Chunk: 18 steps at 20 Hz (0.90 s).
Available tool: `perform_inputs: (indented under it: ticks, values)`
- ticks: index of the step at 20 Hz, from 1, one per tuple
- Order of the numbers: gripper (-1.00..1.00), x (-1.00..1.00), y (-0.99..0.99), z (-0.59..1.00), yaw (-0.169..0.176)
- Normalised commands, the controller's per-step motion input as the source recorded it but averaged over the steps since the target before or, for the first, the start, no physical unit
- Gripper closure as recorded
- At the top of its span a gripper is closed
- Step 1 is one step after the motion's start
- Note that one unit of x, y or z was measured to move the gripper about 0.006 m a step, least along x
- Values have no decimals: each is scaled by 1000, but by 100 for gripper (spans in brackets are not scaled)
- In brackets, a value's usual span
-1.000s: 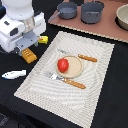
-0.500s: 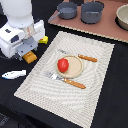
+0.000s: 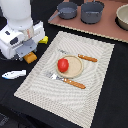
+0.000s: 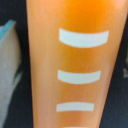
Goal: Interact with the objects in diverse but meaningful ways.
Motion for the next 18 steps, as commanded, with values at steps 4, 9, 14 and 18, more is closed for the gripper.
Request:
perform_inputs:
  ticks: [4, 9, 14, 18]
  values:
    - [100, 16, 0, -170, 4]
    - [100, -133, -185, 134, 0]
    - [100, -90, -13, 1000, -3]
    - [100, 316, -44, 1000, -1]
